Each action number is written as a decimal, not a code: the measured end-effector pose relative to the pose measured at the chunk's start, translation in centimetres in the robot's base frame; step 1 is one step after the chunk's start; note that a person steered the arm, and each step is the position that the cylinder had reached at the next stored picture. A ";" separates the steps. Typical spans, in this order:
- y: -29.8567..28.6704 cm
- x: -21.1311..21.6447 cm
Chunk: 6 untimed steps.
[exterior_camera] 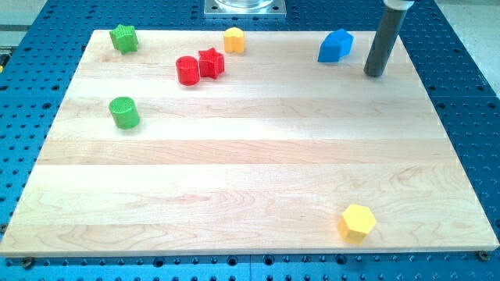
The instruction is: Move the blue blocks towards the center of the board
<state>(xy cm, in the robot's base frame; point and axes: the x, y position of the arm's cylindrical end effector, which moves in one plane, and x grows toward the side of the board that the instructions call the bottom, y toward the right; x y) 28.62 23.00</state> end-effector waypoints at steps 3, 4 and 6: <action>-4.4 -7.0; -8.0 -4.4; -16.7 3.3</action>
